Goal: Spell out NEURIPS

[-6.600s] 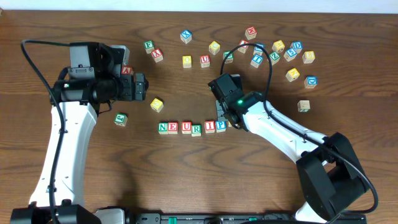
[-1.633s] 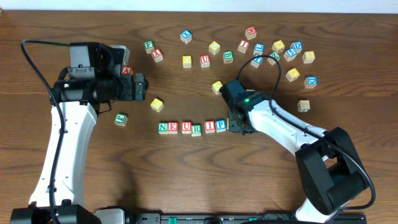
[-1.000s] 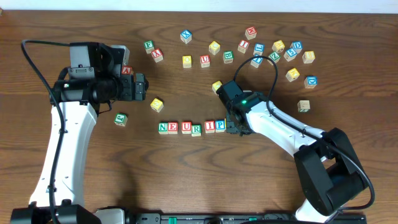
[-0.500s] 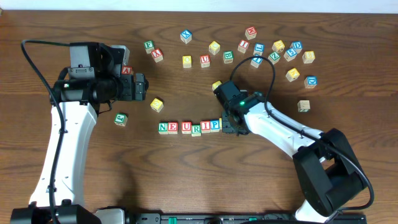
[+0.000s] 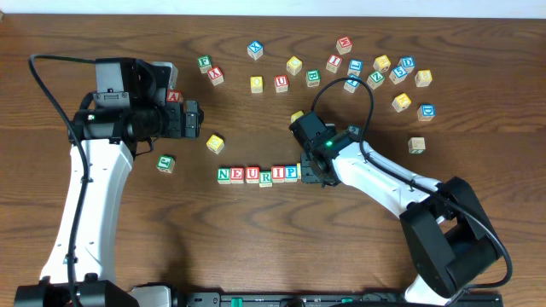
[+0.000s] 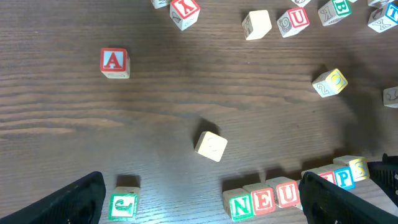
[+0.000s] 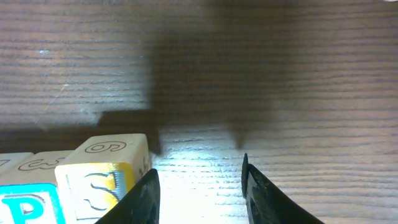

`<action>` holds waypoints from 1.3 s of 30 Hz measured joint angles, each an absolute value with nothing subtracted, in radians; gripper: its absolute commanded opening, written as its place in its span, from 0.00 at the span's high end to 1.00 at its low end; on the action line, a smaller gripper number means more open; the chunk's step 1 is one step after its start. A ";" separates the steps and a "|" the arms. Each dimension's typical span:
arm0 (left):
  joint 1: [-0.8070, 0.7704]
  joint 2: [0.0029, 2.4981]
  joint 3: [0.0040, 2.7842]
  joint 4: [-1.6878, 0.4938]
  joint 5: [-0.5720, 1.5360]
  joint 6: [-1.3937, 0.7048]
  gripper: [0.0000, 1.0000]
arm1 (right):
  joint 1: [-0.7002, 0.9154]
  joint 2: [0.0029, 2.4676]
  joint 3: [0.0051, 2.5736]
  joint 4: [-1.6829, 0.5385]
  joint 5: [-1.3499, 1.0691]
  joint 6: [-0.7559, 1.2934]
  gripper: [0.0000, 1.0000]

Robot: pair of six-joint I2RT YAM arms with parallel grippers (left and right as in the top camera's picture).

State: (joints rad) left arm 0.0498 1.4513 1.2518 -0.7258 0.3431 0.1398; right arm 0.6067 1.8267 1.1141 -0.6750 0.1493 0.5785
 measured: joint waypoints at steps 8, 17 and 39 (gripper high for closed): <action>0.050 1.451 1.252 -0.726 0.343 0.140 0.02 | 0.606 1.827 1.114 -0.675 0.252 0.599 0.59; 0.050 1.451 1.252 -0.726 0.343 0.140 0.02 | 0.593 1.828 1.152 -0.777 0.359 0.618 0.63; 0.050 1.451 1.252 -0.726 0.343 0.140 0.02 | 0.668 1.724 1.362 -0.985 0.204 0.574 0.66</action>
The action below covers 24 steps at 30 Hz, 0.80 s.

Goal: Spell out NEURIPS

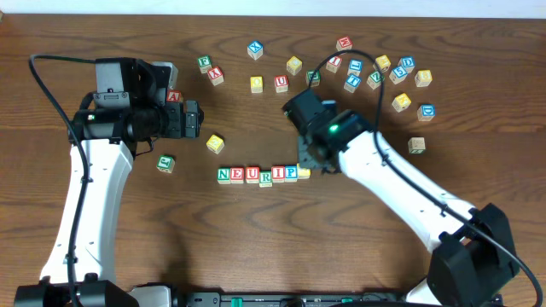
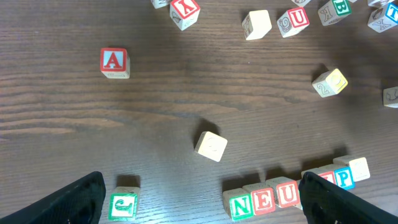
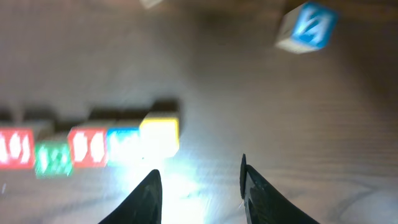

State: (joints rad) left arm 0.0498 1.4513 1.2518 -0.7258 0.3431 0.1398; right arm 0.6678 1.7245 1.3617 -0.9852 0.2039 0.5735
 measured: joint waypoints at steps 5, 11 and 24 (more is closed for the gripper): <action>0.050 1.451 1.252 -0.726 0.343 0.140 0.02 | 0.762 1.721 1.362 -1.015 0.192 0.600 0.75; 0.050 1.451 1.252 -0.726 0.343 0.140 0.02 | 0.851 1.720 1.362 -0.995 0.198 0.630 0.81; 0.050 1.451 1.252 -0.725 0.343 0.140 0.03 | 0.905 1.718 1.248 -0.777 0.233 0.654 0.99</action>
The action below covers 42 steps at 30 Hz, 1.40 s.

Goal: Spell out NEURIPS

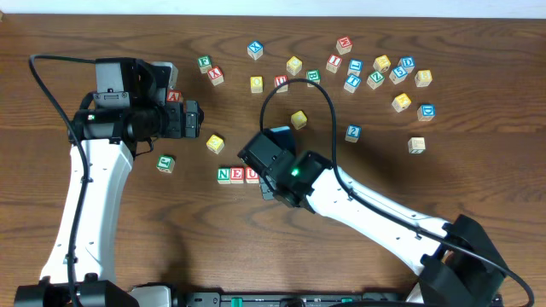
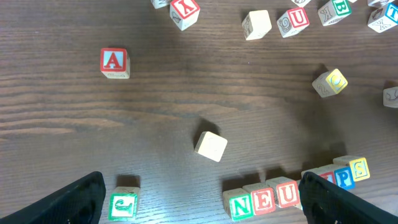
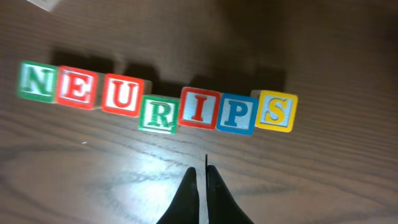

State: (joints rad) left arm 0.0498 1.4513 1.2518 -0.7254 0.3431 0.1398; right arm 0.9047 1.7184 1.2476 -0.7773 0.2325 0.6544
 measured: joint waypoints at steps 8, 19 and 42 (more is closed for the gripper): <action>0.050 1.451 1.252 -0.726 0.343 0.140 0.02 | 0.905 1.718 1.095 -0.594 0.224 0.655 0.99; 0.050 1.451 1.252 -0.726 0.343 0.140 0.02 | 0.912 1.718 1.043 -0.514 0.219 0.647 0.99; 0.050 1.451 1.252 -0.726 0.343 0.140 0.02 | 1.045 1.781 1.039 -0.451 0.217 0.639 0.99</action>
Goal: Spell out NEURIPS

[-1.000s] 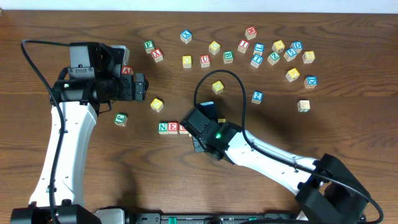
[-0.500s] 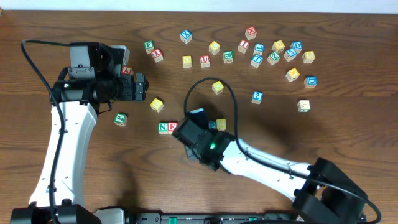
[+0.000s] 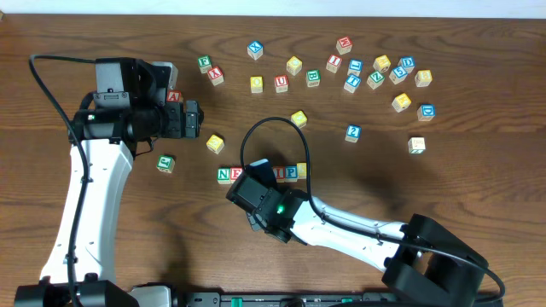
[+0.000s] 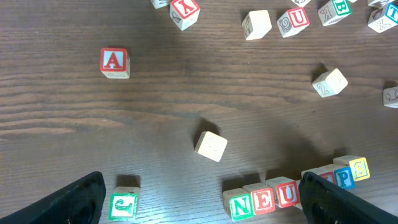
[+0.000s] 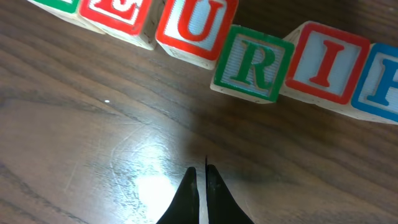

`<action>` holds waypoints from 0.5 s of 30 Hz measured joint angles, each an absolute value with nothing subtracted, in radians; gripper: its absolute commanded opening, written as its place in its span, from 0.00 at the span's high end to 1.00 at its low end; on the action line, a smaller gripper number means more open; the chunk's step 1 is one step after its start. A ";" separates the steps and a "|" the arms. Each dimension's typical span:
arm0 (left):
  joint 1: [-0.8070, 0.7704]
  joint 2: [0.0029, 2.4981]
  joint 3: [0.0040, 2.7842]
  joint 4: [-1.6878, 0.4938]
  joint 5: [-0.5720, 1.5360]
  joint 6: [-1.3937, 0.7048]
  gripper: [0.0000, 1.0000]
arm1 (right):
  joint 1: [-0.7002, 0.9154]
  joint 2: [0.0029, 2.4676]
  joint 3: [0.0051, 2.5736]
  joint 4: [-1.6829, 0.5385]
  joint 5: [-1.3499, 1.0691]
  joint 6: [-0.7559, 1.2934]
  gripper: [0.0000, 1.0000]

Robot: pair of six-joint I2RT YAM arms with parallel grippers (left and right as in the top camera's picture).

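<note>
The row of letter blocks lies across the table's middle. In the left wrist view I read N, E, U, then P and yellow S. Close up, the right wrist view shows U, green R, which sits slightly forward of the line, and I. My right gripper is shut and holds nothing, low over bare wood just in front of R. Far back on the left, my left gripper is open wide and holds nothing.
Loose blocks lie left of the row: a red A, a green-lettered block, a pale block and a block marked 2. Several more blocks are scattered along the back. The right arm crosses the front centre.
My right gripper, still shut, now sits lower and closer to the row, its tips just before R. The blocks and the left arm have not moved.
At first my right gripper stood open at the row's right end beside the S block. Then it was higher and still open, with S left in the row. Later it was shut in front of the whole word, and now it is low before R.
</note>
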State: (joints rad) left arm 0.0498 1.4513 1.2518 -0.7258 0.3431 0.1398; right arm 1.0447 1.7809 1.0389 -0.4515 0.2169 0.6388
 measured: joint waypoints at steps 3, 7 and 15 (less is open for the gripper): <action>0.050 1.451 1.252 -0.726 0.343 0.140 0.02 | 1.035 1.781 1.039 -0.451 0.217 0.639 0.99; 0.050 1.451 1.252 -0.726 0.343 0.140 0.02 | 1.015 1.789 1.039 -0.445 0.218 0.639 0.99; 0.050 1.451 1.252 -0.725 0.343 0.140 0.02 | 0.981 1.825 1.039 -0.427 0.217 0.639 0.99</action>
State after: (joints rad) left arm 0.0498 1.4513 1.2518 -0.7254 0.3431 0.1398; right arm 0.9806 1.8248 1.0386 -0.4267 0.2173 0.6388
